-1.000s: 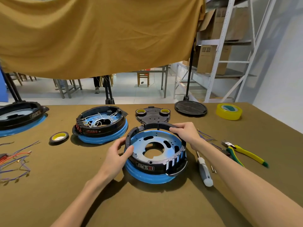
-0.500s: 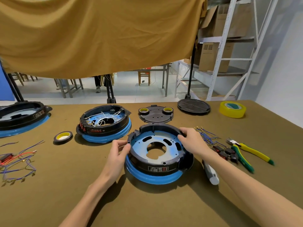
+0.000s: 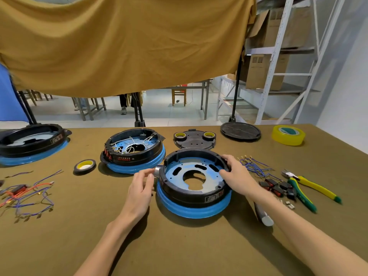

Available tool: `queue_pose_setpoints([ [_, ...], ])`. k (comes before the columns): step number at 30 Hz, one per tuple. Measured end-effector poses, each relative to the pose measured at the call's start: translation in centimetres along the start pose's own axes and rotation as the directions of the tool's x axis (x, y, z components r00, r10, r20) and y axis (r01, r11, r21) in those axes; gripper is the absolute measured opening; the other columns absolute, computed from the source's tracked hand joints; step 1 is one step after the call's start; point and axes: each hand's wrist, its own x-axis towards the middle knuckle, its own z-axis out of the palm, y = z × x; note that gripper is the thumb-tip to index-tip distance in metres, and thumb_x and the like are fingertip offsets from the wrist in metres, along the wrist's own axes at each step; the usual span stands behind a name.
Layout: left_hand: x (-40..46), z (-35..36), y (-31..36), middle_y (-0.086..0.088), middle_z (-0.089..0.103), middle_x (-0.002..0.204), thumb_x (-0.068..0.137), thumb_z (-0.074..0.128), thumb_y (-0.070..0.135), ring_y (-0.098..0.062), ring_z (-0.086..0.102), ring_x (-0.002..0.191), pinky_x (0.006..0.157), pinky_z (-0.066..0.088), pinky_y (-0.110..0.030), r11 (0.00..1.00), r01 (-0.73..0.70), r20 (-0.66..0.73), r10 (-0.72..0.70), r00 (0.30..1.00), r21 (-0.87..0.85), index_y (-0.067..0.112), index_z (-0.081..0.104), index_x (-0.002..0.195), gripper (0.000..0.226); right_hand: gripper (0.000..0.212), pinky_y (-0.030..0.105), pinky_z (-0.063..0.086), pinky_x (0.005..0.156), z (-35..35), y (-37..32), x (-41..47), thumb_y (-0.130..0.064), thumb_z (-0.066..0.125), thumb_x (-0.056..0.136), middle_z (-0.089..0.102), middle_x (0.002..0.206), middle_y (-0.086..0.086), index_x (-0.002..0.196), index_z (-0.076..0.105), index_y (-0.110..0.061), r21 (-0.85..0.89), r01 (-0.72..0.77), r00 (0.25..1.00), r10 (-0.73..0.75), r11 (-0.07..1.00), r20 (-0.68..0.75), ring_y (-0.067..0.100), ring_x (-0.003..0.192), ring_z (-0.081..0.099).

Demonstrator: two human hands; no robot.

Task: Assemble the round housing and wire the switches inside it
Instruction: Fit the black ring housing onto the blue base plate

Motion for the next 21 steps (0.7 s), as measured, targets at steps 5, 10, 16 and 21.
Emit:
queue_pose_setpoints([
  [5, 0.2, -0.4, -0.6, 0.005, 0.046, 0.133, 0.106, 0.051, 0.037, -0.005, 0.056, 0.104, 0.090, 0.045, -0.019, 0.987, 0.007, 0.030, -0.012, 0.999, 0.161, 0.026, 0.039, 0.153, 0.051, 0.065, 0.039, 0.040, 0.111, -1.0, -1.5, 0.1, -0.036, 0.064, 0.100, 0.043, 0.157, 0.009, 0.156, 0.036, -0.017, -0.096, -0.018, 0.983, -0.001, 0.995, -0.186, 0.023, 0.140, 0.044],
  [10, 0.4, -0.2, -0.5, 0.015, 0.031, 0.162, 0.103, 0.059, 0.023, -0.009, 0.038, 0.143, 0.117, 0.036, -0.041, 0.998, -0.011, 0.151, 0.002, 0.989, 0.061, 0.037, 0.016, 0.163, 0.075, 0.070, 0.028, 0.052, 0.089, 2.0, -1.0, -3.2, -0.050, 0.060, 0.095, 0.051, 0.134, -0.001, 0.153, 0.031, -0.022, -0.161, 0.014, 0.991, -0.035, 0.987, -0.128, 0.011, 0.109, 0.055],
  [16, 0.5, -0.5, -0.5, 0.007, 0.051, 0.133, 0.101, 0.063, 0.025, -0.005, 0.059, 0.104, 0.070, 0.051, -0.013, 0.999, 0.037, 0.037, -0.038, 0.999, 0.039, 0.025, 0.046, 0.151, 0.052, 0.068, 0.017, 0.050, 0.089, 0.3, -0.4, -1.3, -0.034, 0.062, 0.100, 0.051, 0.150, 0.004, 0.156, 0.028, -0.017, 0.020, -0.006, 0.996, 0.007, 1.000, -0.085, 0.008, 0.114, 0.060],
  [21, 0.0, 0.0, -0.2, 0.009, 0.061, 0.110, 0.100, 0.064, 0.026, -0.006, 0.061, 0.092, 0.068, 0.047, -0.014, 0.992, -0.002, -0.003, 0.002, 1.000, 0.129, 0.032, 0.062, 0.110, 0.012, 0.061, 0.035, 0.052, 0.093, -0.5, -0.2, 0.3, -0.039, 0.066, 0.098, 0.054, 0.145, 0.012, 0.146, 0.045, -0.009, 0.024, -0.132, 0.984, 0.134, 0.991, -0.120, 0.022, 0.118, 0.058],
])
